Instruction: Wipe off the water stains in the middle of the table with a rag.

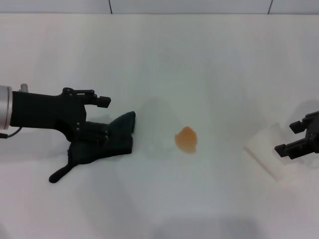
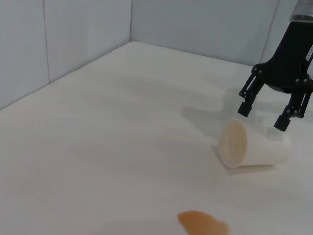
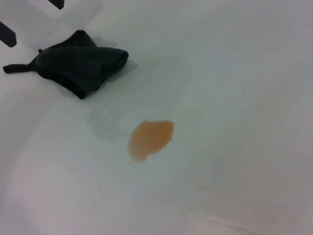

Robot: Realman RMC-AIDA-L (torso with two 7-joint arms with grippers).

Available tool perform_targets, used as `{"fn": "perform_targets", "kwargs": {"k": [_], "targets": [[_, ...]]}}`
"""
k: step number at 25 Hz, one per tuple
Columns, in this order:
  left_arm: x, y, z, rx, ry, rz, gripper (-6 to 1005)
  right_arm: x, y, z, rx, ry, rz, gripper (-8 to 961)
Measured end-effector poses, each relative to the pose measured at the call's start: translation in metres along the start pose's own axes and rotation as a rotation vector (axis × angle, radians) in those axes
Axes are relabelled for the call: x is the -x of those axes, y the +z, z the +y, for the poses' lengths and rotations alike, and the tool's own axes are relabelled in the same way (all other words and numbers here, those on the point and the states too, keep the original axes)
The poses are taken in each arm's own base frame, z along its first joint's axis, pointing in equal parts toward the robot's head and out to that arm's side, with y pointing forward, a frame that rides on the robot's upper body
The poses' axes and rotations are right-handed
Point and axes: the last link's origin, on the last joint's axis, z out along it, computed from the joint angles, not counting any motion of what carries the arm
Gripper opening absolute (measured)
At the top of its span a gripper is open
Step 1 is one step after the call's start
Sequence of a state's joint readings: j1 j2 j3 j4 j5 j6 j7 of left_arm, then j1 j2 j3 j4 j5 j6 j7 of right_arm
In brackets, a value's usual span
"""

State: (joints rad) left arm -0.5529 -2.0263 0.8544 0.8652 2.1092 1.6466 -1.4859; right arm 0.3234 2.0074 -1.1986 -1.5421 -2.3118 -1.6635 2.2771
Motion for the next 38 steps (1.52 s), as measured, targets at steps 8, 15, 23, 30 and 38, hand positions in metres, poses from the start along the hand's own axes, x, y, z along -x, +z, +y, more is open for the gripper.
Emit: {"fn": "perform_targets", "kwargs": {"k": [8,15,23,30,38], "targets": [[0.000,0.000,-0.001,-0.003,0.001,0.000,888,-0.002,0.004,0.001,-0.014,0.034,0.048,780],[0.000,0.001,0.000,0.001,0.004,-0.004,888,0.000,0.009,0.004,-0.017,0.044,0.068,781],[-0.001,0.001,-0.001,0.000,0.007,-0.005,888,0.006,0.014,0.008,-0.012,0.044,0.077,783],[-0.001,0.001,-0.001,-0.002,0.008,-0.005,887,0.012,0.021,0.012,-0.009,0.041,0.081,784],[-0.001,0.001,-0.001,-0.003,0.009,-0.006,887,0.014,0.024,0.012,-0.015,0.040,0.076,786]]}}
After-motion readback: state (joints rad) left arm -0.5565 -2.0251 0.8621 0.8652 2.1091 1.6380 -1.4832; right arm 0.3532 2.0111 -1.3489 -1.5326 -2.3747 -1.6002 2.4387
